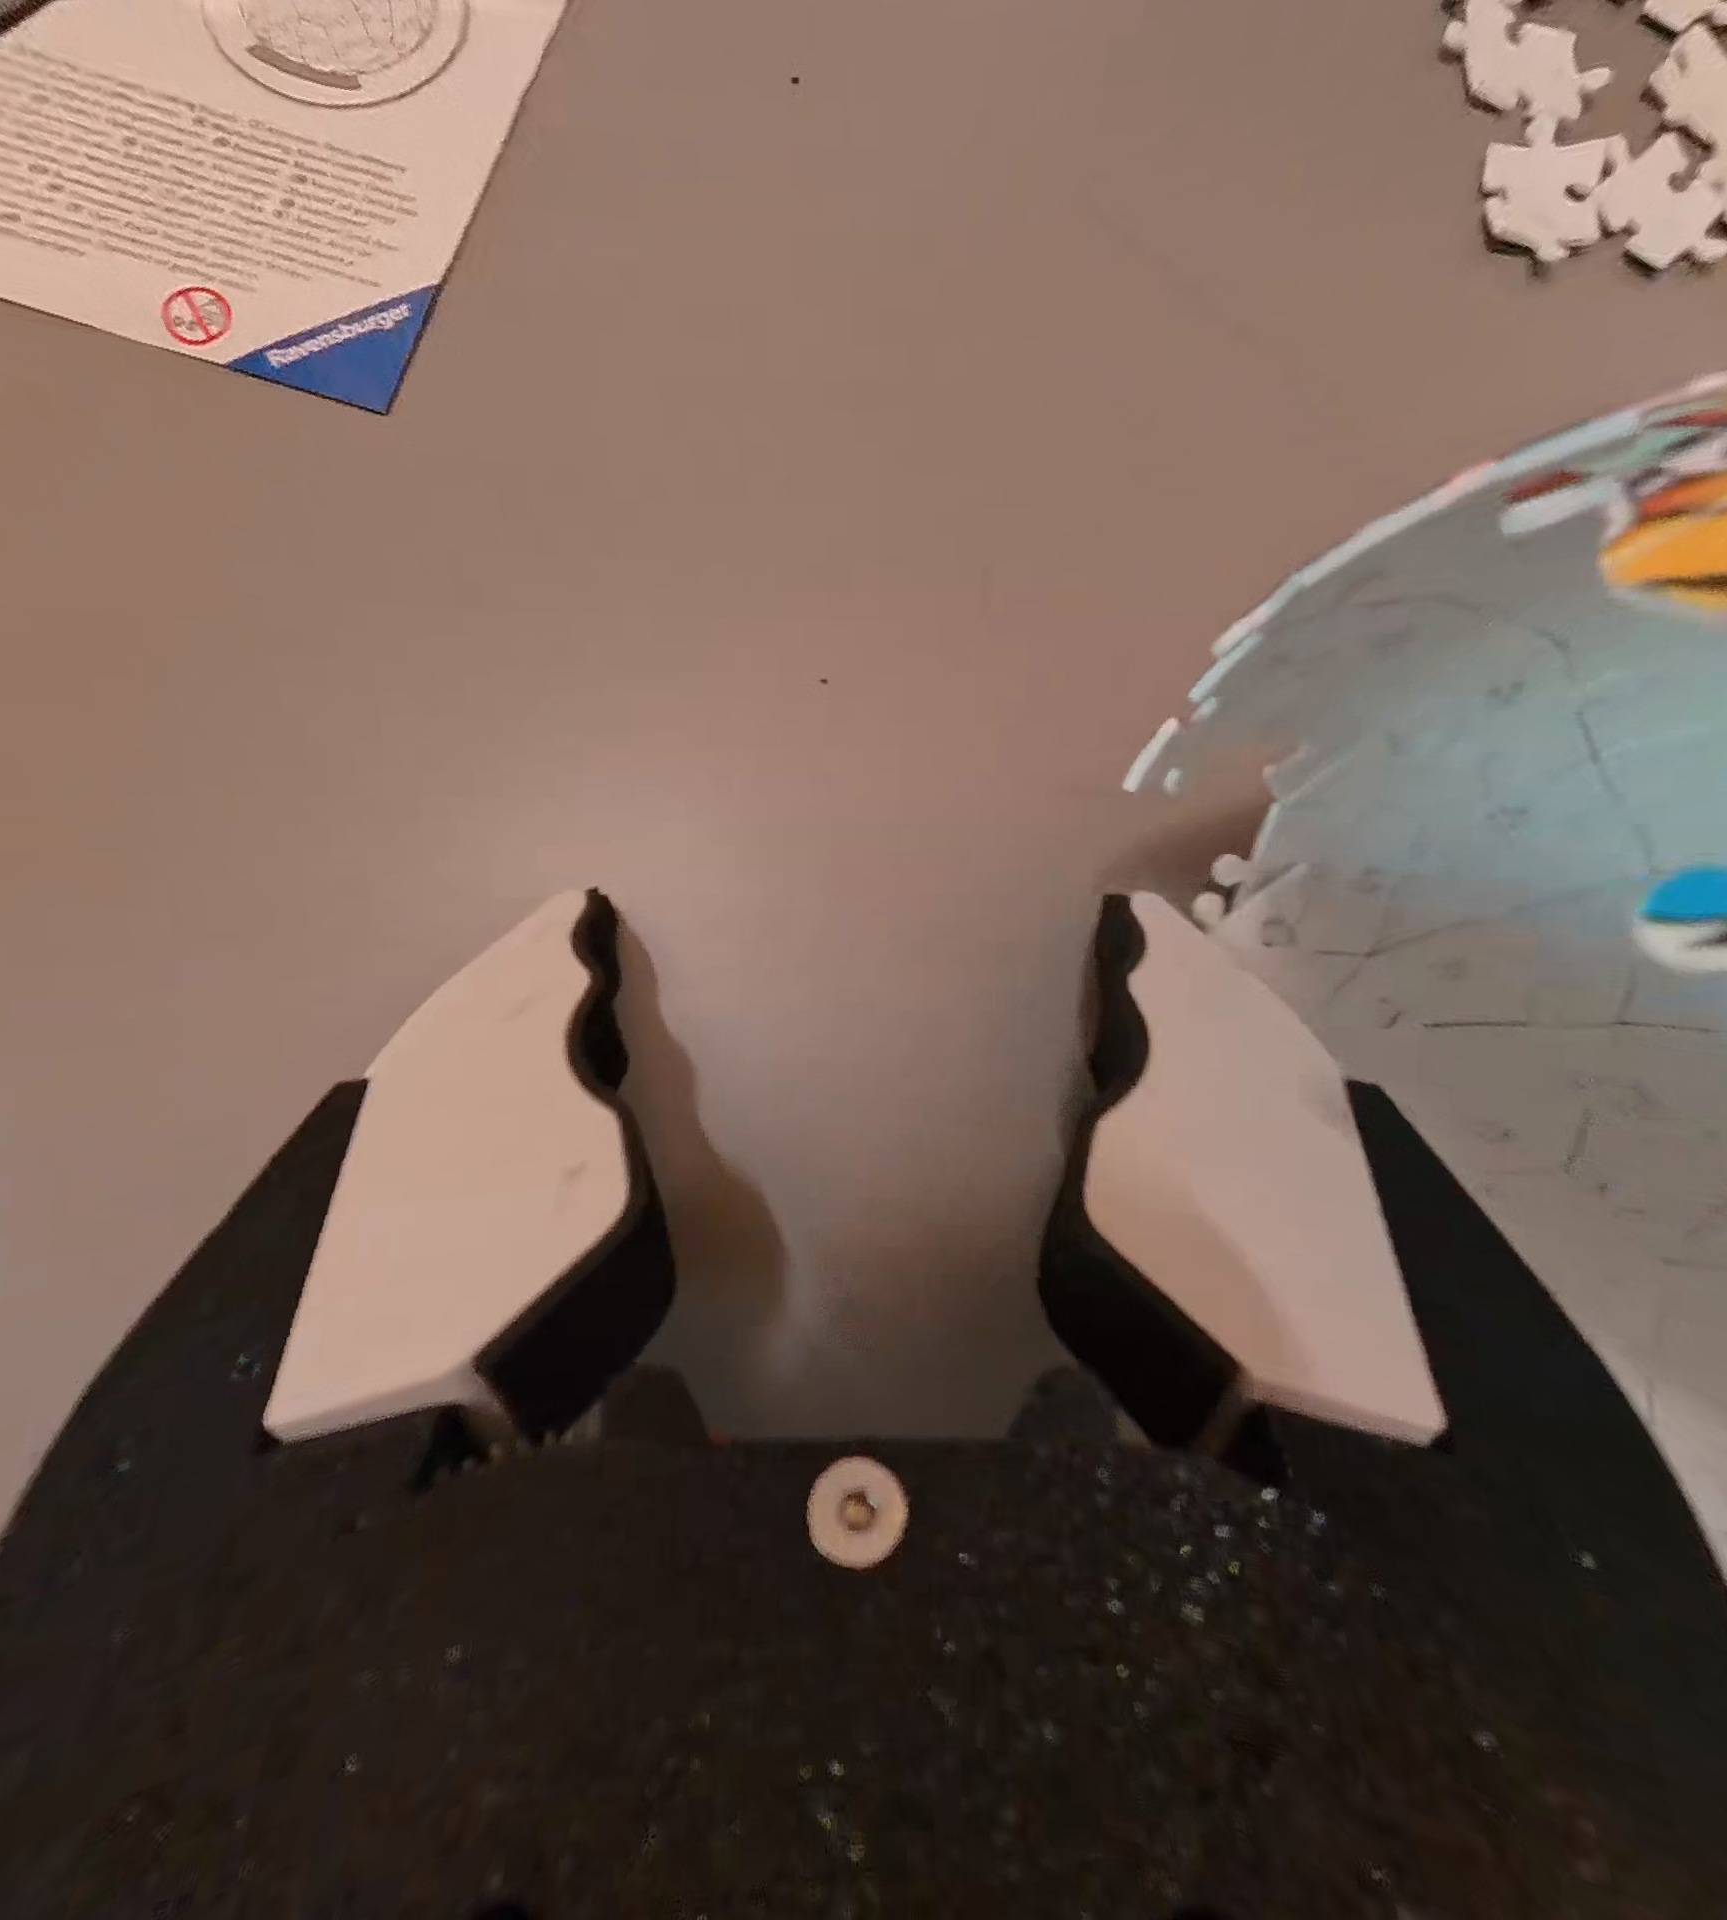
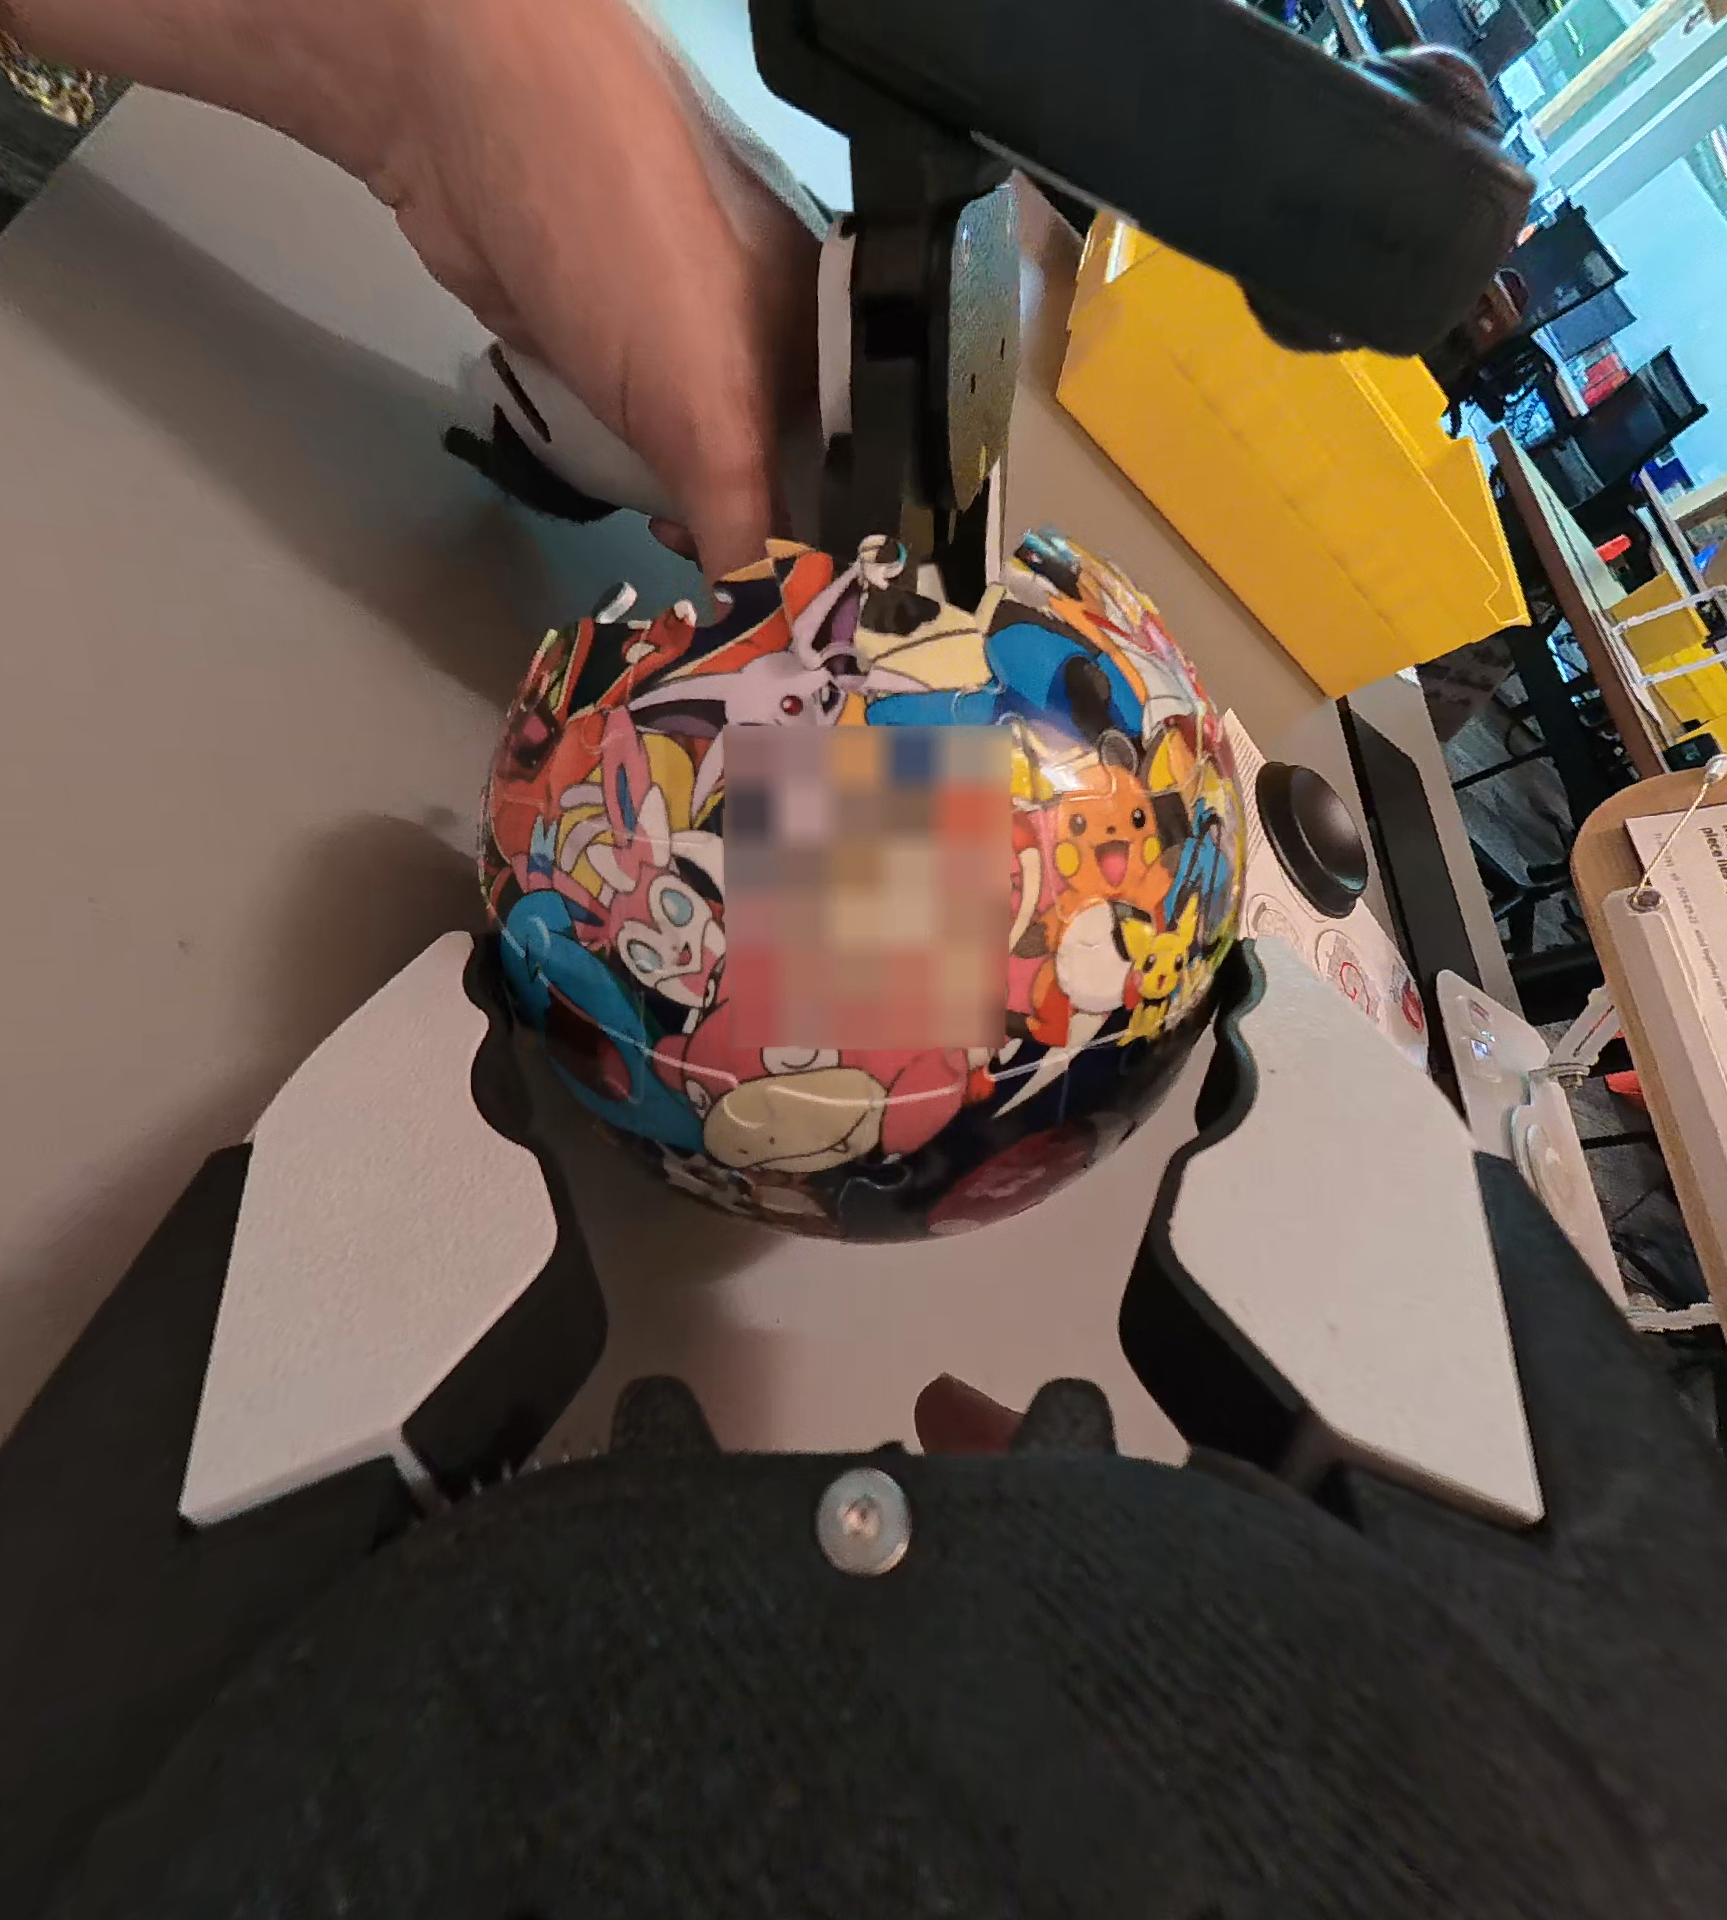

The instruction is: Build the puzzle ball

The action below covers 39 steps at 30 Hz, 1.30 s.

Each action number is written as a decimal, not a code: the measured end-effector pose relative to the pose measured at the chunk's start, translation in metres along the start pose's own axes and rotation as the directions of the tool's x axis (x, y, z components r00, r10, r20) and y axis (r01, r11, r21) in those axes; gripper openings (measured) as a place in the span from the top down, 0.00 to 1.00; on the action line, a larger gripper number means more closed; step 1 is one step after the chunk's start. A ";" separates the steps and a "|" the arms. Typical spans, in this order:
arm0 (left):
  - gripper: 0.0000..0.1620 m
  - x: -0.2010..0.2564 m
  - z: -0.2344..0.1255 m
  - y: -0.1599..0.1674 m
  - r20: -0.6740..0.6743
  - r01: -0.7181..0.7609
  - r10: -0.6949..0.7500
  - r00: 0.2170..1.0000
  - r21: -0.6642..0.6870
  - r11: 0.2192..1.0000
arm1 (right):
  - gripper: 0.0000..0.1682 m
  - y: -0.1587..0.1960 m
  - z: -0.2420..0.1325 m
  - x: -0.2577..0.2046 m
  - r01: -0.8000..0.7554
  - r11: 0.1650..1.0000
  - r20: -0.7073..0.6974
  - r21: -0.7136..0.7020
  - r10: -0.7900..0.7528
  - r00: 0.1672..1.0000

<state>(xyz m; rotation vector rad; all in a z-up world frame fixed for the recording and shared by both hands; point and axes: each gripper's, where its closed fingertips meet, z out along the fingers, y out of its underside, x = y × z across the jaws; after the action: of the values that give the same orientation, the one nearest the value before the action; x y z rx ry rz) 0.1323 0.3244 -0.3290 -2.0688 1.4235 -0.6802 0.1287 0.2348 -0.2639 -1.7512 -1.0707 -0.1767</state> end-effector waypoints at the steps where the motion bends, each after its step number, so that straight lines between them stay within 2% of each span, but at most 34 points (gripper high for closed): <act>1: 0.44 0.001 -0.001 0.001 -0.009 -0.007 0.007 1.000 -0.006 1.000 | 0.25 0.000 0.000 0.000 0.001 1.000 0.000 -0.002 -0.001 1.000; 3: 0.45 -0.002 -0.002 0.000 -0.006 -0.017 0.016 1.000 -0.010 1.000 | 0.25 0.000 0.000 0.000 0.003 1.000 -0.001 -0.004 -0.003 1.000; 9: 0.42 0.019 -0.001 -0.004 -0.126 -0.084 0.084 0.988 0.007 0.996 | 0.25 -0.001 0.001 -0.002 0.008 1.000 0.013 -0.009 -0.008 1.000; 13: 0.41 0.016 0.006 0.000 -0.086 -0.154 0.153 0.984 -0.005 0.988 | 0.25 -0.002 0.004 -0.001 0.000 1.000 0.065 -0.012 0.001 0.998; 21: 0.43 -0.003 0.005 0.000 0.005 -0.103 0.103 0.995 0.000 0.995 | 0.25 -0.002 0.011 0.005 -0.037 0.999 0.138 -0.021 0.040 0.990; 25: 0.43 0.000 -0.001 0.001 -0.030 -0.053 0.053 0.998 0.012 0.999 | 0.25 -0.001 0.014 0.009 -0.059 0.997 0.173 -0.042 0.065 0.983; 28: 0.44 -0.018 -0.012 -0.004 0.005 -0.026 0.026 1.000 0.060 0.998 | 0.25 -0.002 0.016 0.009 -0.048 0.997 0.177 -0.052 0.057 0.982; 35: 0.44 -0.022 -0.003 0.004 -0.007 -0.170 0.170 0.985 0.007 0.985 | 0.25 -0.005 0.019 0.009 -0.049 0.997 0.179 -0.060 0.059 0.982; 39: 0.49 -0.019 -0.006 0.007 0.008 -0.162 0.162 0.987 -0.001 0.987 | 0.25 -0.005 0.020 0.009 -0.067 0.996 0.175 -0.058 0.076 0.982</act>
<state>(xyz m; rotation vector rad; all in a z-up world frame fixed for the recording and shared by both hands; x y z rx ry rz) 0.1170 0.3394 -0.3313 -1.9279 1.5677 -0.6039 0.1238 0.2565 -0.2645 -1.8761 -1.1367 -0.0030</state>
